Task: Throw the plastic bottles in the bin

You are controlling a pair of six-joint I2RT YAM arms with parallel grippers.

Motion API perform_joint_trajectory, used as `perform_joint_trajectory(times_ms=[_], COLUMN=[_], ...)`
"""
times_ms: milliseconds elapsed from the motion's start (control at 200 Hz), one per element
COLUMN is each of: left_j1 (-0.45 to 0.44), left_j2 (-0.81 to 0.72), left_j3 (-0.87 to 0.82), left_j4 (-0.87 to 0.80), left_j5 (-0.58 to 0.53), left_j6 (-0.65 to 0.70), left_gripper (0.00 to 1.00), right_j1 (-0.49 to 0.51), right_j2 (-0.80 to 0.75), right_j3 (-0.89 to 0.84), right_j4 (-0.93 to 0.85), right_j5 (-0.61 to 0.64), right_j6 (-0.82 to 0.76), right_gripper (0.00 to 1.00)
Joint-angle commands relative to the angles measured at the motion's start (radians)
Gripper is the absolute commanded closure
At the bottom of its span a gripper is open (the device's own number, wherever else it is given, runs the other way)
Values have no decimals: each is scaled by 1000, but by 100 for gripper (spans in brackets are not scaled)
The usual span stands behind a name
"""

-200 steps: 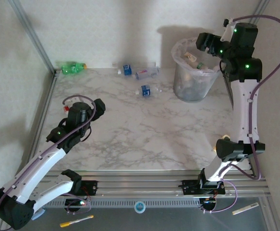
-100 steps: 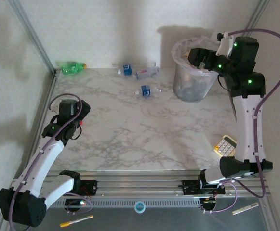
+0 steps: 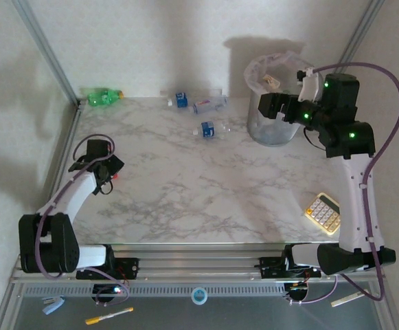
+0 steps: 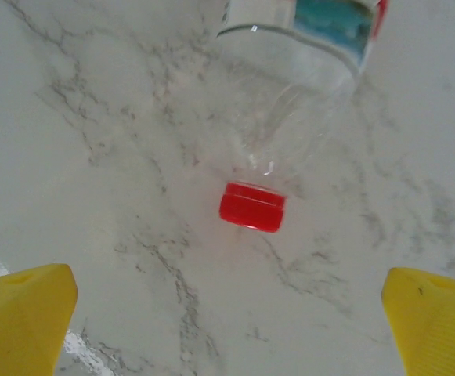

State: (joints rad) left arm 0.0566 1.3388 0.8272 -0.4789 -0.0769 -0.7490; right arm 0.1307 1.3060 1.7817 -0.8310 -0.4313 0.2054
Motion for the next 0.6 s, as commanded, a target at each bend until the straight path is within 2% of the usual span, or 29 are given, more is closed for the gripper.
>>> perform_joint_trajectory(times_ms=[0,330,596], left_j1=[14,37,53], left_j2=[49,203,293], left_j3=[5,54,83], left_j4=[42,116,191], left_j5=[-3,37,117], left_j6=[53,133,193], left_gripper=[4,15,24], right_j1=[21,61,73], right_j2=[-34,-89,-108], right_j3=[-34,-138,-178], right_j4=[-19,-31,-25], right_j5=[-43,-38,-40], right_j6=[-17,-32,-41], right_gripper=[1,1,1])
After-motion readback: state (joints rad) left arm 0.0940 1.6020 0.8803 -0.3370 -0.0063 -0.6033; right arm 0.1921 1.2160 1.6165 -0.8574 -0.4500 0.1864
